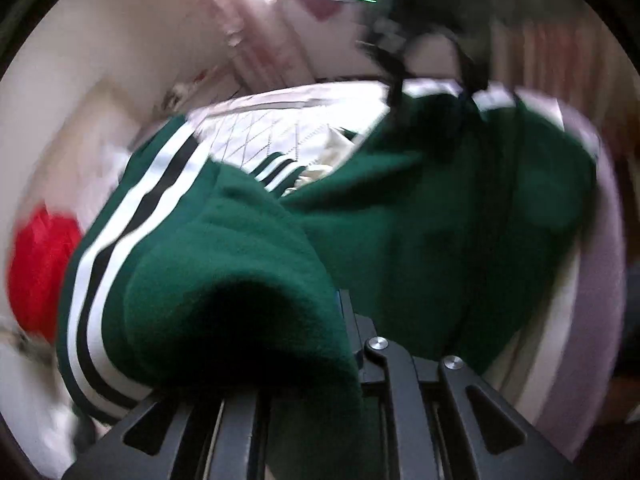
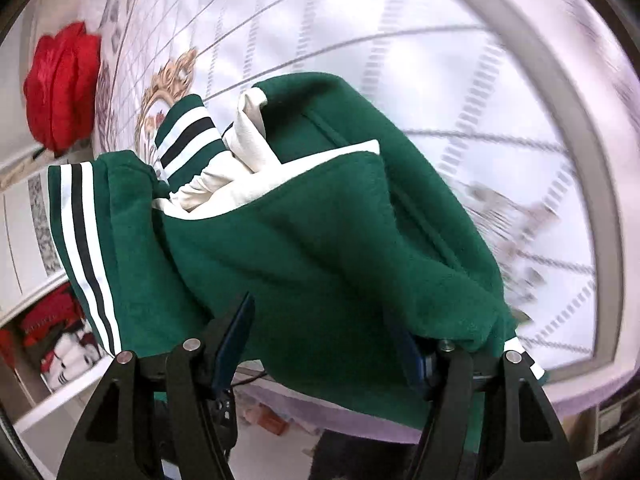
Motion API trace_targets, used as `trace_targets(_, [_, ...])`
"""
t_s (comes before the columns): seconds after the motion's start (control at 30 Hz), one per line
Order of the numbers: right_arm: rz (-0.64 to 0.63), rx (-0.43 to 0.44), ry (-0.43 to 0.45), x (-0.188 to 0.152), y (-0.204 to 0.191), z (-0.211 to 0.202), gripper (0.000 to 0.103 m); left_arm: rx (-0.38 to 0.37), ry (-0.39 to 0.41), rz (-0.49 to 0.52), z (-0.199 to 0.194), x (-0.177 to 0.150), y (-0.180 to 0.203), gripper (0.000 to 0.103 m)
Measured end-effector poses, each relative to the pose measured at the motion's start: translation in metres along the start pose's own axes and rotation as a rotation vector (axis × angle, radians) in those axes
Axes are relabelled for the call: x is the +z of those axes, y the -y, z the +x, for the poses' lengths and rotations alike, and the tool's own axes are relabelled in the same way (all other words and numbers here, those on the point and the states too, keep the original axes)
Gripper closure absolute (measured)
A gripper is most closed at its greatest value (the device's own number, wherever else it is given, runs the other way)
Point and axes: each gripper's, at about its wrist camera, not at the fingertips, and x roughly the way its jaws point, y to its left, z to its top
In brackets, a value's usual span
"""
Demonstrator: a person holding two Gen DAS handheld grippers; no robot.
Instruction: Fold large clothes
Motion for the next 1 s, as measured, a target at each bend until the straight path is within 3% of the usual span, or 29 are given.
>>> trace_targets(0.2, [-0.021, 0.126, 0.146, -0.044, 0.005, -0.029, 0.023, -0.135, 0.001, -0.531, -0.017, -0.009, -0.067, 0.090])
trace_targets(0.33, [-0.016, 0.152, 0.185, -0.044, 0.017, -0.054, 0.023, -0.157, 0.073, -0.975, -0.042, -0.056, -0.114, 0.090])
trace_targets(0.43, [-0.009, 0.027, 0.229, -0.033, 0.011, -0.055, 0.023, -0.096, 0.112, -1.329, -0.054, -0.111, -0.146, 0.089])
trace_targets(0.47, [-0.013, -0.055, 0.233, -0.030, 0.010, -0.050, 0.023, -0.081, 0.123, -1.453, -0.059, -0.134, -0.153, 0.089])
trace_targets(0.57, [-0.088, -0.316, 0.169, -0.029, 0.013, -0.030, 0.022, -0.028, 0.147, -1.754, -0.059, -0.195, -0.160, 0.089])
trace_targets(0.6, [-0.119, -0.326, 0.126, -0.028, 0.015, -0.018, 0.022, -0.032, 0.164, -1.841, -0.058, -0.214, -0.158, 0.089])
trace_targets(0.67, [-0.177, -0.400, 0.059, -0.027, 0.013, 0.006, 0.022, -0.076, 0.226, -1.963, -0.055, -0.241, -0.155, 0.087])
trace_targets(0.83, [-0.299, -0.534, 0.037, -0.003, -0.017, 0.042, 0.021, -0.194, 0.356, -2.124, -0.036, -0.273, -0.157, 0.082])
trace_targets(0.93, [-0.382, -0.568, 0.061, 0.022, -0.050, 0.050, 0.021, -0.152, 0.379, -2.120, -0.042, -0.270, -0.171, 0.082])
trace_targets(1.0, [-0.437, -0.593, 0.078, 0.038, -0.073, 0.055, 0.021, -0.065, 0.381, -2.063, -0.061, -0.266, -0.182, 0.082])
